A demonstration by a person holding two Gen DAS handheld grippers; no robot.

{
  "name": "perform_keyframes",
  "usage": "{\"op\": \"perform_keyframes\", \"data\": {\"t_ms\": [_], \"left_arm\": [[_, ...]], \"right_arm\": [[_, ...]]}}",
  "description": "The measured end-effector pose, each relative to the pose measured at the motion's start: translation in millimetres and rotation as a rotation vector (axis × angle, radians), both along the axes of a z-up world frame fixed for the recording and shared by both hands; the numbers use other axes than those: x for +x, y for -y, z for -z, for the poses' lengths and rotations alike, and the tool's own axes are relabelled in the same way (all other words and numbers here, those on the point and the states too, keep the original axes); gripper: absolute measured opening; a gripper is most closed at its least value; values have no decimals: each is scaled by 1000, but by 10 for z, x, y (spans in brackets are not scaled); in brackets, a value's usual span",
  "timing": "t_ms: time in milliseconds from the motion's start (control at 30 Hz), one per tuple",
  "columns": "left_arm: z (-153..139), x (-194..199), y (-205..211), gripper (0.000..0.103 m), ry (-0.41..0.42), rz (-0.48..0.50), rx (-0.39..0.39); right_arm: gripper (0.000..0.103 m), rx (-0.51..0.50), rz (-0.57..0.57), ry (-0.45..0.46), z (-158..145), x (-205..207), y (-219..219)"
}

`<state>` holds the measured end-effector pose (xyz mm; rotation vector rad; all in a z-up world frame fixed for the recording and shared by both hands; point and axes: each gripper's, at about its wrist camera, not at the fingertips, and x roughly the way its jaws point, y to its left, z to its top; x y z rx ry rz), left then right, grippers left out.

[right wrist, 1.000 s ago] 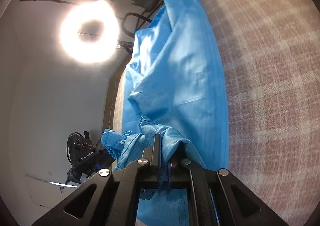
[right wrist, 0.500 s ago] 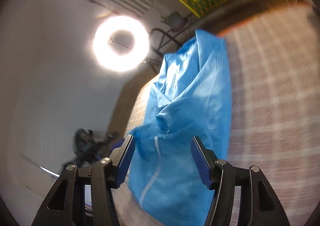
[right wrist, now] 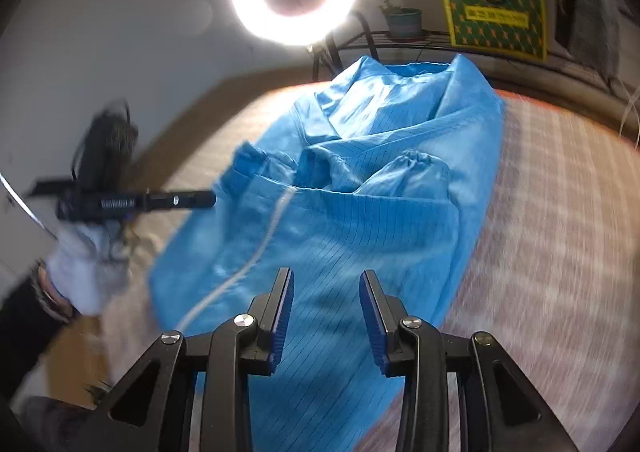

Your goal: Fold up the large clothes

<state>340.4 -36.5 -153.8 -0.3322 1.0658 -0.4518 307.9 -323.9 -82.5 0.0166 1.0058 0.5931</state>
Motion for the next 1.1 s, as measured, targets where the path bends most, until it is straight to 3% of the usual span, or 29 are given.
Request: {"op": "perform_keyframes", "data": {"t_ms": [67,167,233,367,433,533,600,667,733,833,867,933,1000,1100], "left_arm": [[123,136,-83,20,-19,-82,35],[292,199,-250,3,-35,-177,5],[306,170,-287,3,-21,-180,-10],[222,118,-264,3,-9,-179,43],[106,113,-263,3,6,-168,44],[-144,181,-331,3,42,-168,30],[-309,287,-399,8,66,-179,35],[-461,415,-454,28,88,-185,39],[-588,589,-490,44,103,-193,18],[-717,898,-504,47,111,-208,-26],[-738,1004,-500,51,115,-200,-41],[-728,1284,-432,60,118,-163,-64],[-634,1521,-329,63,106,-123,-50],[-373,1940,-246,64,42,-102,-18]], "right_arm": [[37,-69,15,13,83,86,-49],[33,-124,85,-24,265,239,16],[30,-129,108,-41,348,261,60],[30,-83,104,-49,329,242,139],[31,-9,115,-56,237,245,227],[34,48,130,18,-36,192,346],[36,44,145,97,-234,190,439],[36,45,165,136,-362,243,501],[48,54,172,139,-432,376,560],[58,51,202,137,-467,648,636],[59,44,212,135,-458,769,665],[69,40,211,126,-399,1002,679],[75,40,194,116,-299,1250,704],[76,45,213,71,-60,1652,796]]}}
